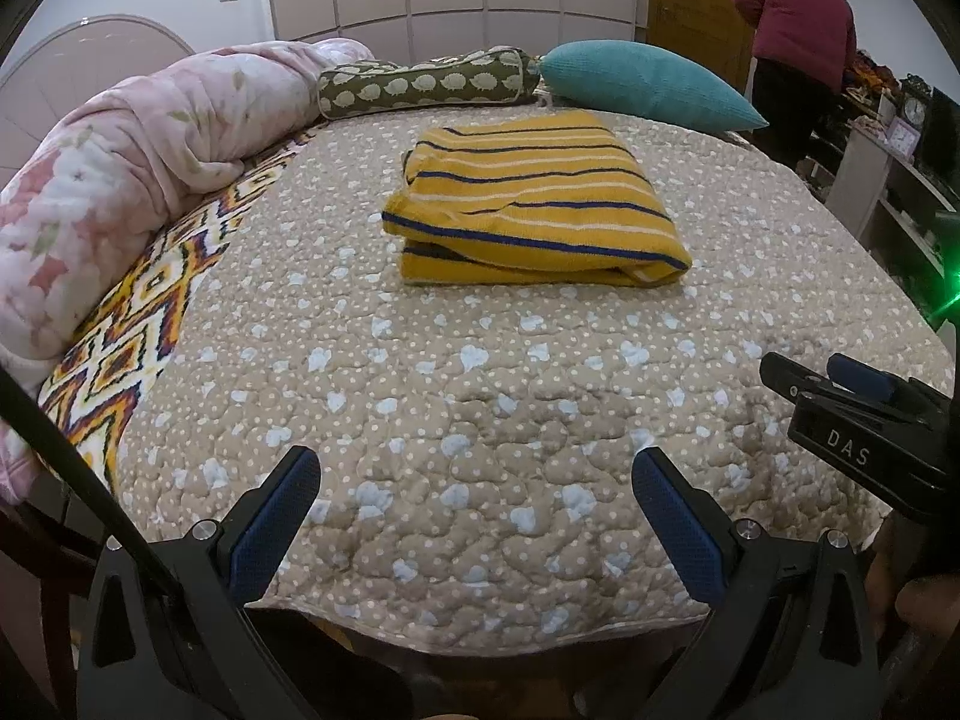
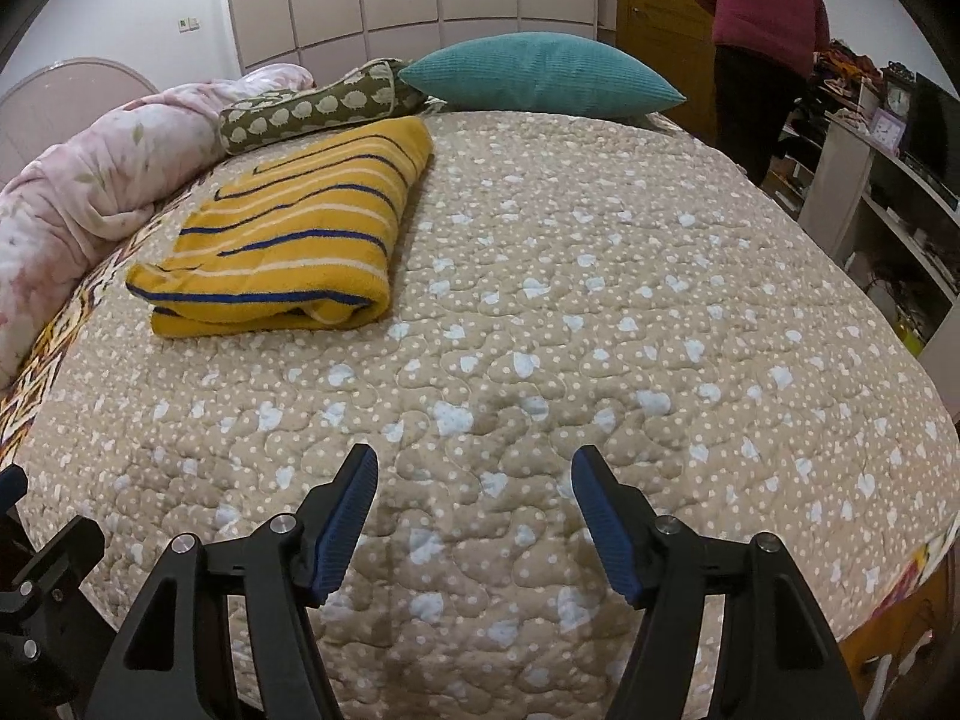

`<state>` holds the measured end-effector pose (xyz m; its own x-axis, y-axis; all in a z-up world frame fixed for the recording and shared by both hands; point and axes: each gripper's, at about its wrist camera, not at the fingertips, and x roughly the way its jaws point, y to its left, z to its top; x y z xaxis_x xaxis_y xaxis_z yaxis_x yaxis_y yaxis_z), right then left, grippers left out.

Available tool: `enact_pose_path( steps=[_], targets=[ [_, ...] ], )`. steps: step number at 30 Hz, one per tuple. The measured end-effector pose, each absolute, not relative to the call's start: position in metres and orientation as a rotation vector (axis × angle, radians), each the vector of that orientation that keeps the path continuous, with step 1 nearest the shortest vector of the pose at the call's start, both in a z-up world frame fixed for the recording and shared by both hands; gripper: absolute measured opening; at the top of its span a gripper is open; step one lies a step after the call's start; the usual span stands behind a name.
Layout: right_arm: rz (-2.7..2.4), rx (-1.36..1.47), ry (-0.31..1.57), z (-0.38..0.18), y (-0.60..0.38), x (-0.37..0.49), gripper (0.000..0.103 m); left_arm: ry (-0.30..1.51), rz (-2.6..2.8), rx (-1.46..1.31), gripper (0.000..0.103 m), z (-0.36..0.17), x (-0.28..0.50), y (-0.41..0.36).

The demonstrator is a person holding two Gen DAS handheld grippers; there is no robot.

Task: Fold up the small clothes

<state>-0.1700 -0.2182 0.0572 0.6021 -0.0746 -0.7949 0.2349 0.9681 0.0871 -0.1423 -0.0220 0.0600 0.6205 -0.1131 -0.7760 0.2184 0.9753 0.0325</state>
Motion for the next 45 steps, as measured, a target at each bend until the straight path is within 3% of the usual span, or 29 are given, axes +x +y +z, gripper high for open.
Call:
enact_pose_path(
  steps=[45],
  targets=[
    [-0.265,-0.046,0.973,0.053,-0.190,-0.167,0.077,0.907,-0.137,0.095,0.103,0.056,-0.138,-0.012]
  ],
)
